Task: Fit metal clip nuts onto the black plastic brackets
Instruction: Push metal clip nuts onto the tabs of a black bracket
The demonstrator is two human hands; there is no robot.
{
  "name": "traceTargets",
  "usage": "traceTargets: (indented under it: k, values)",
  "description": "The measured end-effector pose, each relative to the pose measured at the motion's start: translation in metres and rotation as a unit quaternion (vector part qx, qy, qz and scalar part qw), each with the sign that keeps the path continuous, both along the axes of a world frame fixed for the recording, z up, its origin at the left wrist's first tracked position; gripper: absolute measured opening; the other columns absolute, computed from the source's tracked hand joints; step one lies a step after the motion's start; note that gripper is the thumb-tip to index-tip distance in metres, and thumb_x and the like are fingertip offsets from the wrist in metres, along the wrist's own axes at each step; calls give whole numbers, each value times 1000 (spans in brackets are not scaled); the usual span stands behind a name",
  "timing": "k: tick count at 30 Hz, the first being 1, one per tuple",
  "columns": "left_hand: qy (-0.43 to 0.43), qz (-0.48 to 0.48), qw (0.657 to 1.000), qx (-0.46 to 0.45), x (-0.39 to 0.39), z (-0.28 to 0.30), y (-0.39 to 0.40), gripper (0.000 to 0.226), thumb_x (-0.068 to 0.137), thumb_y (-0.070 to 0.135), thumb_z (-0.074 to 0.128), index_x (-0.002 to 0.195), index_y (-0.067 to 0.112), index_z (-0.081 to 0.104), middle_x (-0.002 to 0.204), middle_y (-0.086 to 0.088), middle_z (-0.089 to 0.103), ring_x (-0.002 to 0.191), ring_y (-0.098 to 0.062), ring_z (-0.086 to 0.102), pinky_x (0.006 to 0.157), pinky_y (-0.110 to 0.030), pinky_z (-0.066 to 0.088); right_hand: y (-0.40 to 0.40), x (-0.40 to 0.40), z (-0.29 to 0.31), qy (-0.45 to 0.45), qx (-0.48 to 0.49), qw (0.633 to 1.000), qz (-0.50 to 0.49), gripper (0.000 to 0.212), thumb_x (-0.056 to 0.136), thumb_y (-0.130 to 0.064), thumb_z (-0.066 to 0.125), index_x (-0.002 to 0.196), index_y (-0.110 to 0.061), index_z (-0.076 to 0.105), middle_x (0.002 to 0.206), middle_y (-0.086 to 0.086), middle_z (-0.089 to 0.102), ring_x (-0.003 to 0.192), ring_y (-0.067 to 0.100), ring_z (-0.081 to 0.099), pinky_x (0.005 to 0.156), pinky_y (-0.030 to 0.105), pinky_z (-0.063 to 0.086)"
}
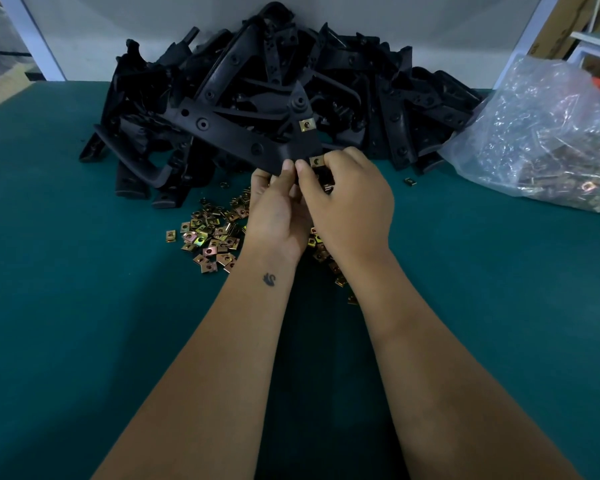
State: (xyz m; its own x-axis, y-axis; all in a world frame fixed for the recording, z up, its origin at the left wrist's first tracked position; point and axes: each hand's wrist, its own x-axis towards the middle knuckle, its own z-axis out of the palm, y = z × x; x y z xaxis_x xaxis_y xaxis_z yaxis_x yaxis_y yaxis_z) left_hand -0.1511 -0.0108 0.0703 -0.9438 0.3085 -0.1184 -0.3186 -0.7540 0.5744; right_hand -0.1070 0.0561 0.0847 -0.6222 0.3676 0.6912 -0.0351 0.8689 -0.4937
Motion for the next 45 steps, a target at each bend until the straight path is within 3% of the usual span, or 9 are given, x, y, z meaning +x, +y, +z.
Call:
traceTargets:
  k: [3,7,10,14,25,30,35,39,45]
  values:
    - [-17,12,1000,-22,1,1,0,21,102,4,49,84,15,49,76,-1,57,57,-9,58,57,-27,56,2,1,1,-3,9,1000,4,37,94,-38,59,79,-5,67,79,4,62,70,19,55,58,29,37]
    - [-9,25,999,-44,-2,4,-2,18,100,3,53,84,12,51,69,-3,53,54,-10,50,65,-30,56,4,1,3,1,-4,1000,5,34,96,-38,58,84,-8,68,84,1,62,71,15,52,57,26,31]
    - [-10,43,997,-58,-4,7,-5,13,98,12,59,111,10,61,85,-7,64,68,-15,57,78,-37,57,7,2,2,-4,1,1000,-1,33,96,-39,56,89,-9,67,87,0,60,72,15,51,58,27,29]
    - [16,67,994,-90,-3,7,-7,13,100,12,57,106,22,63,79,4,67,57,-9,51,70,-33,58,9,2,1,2,-13,1000,-13,33,95,-40,59,101,-9,69,97,2,63,84,19,58,64,29,41]
    - [23,107,988,-105,-3,12,-13,9,101,18,57,92,19,59,97,-5,66,92,-20,66,79,-31,60,22,5,-3,39,-144,989,2,12,91,-30,67,92,-20,63,91,-13,53,78,4,53,63,16,39]
    - [-1,97,992,-84,-2,11,-16,5,100,17,58,101,12,59,95,-12,72,78,-23,72,71,-29,59,32,7,-2,82,-349,933,33,8,84,-25,73,86,-27,66,91,-7,65,74,-2,56,69,13,45]
    - [61,69,982,-163,2,11,-7,11,94,17,67,98,13,58,83,-5,70,69,-17,70,69,-30,59,42,6,4,121,-425,895,57,14,84,-19,74,98,-18,73,88,-10,69,71,-5,57,67,12,46]
    - [58,60,985,-148,6,9,3,27,96,12,65,120,1,60,93,-10,72,71,-15,72,70,-27,59,48,3,5,139,-555,817,70,28,82,-20,78,107,-23,65,74,-10,54,72,5,55,80,26,53]
    - [32,53,990,-130,28,18,34,27,95,18,67,119,12,58,103,-9,72,79,-17,73,67,-28,58,49,11,13,97,-612,774,131,6,88,-15,71,94,-16,71,82,-3,68,65,5,59,61,22,47]
